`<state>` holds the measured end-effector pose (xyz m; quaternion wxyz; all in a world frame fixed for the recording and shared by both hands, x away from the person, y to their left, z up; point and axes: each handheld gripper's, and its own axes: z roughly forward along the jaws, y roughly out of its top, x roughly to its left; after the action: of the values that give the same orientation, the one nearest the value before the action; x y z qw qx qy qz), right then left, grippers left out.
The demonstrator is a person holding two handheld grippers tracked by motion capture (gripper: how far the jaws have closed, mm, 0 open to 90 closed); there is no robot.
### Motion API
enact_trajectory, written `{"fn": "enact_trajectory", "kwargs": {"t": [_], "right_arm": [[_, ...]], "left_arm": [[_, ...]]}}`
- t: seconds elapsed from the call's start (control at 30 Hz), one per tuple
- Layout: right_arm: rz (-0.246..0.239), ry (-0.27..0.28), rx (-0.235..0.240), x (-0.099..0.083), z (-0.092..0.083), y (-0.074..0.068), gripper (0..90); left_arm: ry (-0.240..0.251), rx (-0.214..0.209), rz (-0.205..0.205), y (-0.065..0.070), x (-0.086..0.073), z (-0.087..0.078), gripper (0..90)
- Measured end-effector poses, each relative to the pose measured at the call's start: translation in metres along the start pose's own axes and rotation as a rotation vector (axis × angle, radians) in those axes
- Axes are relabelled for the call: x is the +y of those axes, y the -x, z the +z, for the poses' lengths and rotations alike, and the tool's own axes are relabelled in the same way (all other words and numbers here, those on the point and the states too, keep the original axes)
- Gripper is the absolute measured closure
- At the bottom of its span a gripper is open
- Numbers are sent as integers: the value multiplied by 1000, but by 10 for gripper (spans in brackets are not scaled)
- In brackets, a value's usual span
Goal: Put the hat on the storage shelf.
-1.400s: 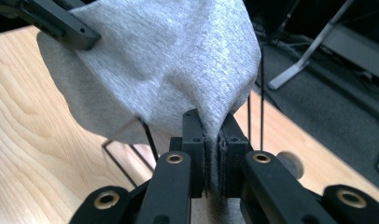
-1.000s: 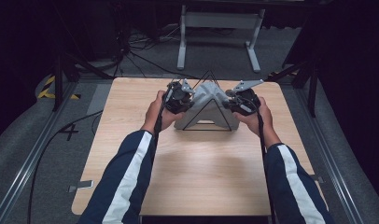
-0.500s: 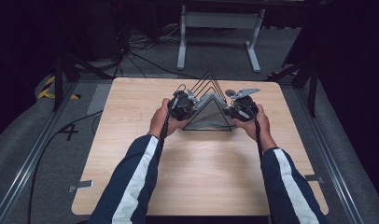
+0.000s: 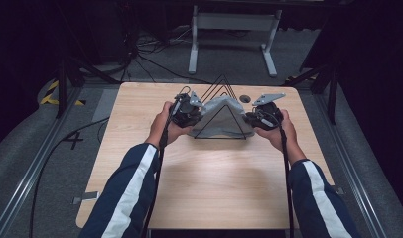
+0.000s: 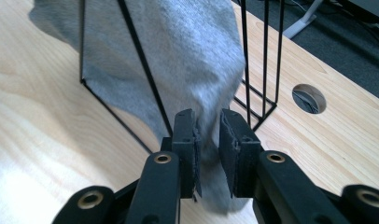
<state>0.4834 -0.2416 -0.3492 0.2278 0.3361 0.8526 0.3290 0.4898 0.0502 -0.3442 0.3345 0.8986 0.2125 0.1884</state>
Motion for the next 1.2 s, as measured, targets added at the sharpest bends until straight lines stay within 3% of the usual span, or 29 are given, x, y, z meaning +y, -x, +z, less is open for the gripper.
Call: {"fn": "enact_trajectory", "kwargs": {"t": [0.27,0.47,0.67,0.87,1.0,1.2], "right_arm": [[-44,-29,26,-6,-26,-6,734],[-68,-45,43,-13,-39,-13,702],[-84,-56,53,-24,-50,-18,635],[-80,-66,52,-39,-60,-21,540],[-86,-67,33,-53,-68,-23,491],[-84,-62,26,-71,-74,-25,451]], "left_arm": [[-36,-57,62,5,-17,-31,789],[-50,-65,86,11,-35,-47,736],[-85,-36,106,18,-63,-62,626],[-105,-1,93,26,-93,-75,507],[-131,7,57,31,-121,-84,424],[-125,9,21,35,-148,-95,366]]}}
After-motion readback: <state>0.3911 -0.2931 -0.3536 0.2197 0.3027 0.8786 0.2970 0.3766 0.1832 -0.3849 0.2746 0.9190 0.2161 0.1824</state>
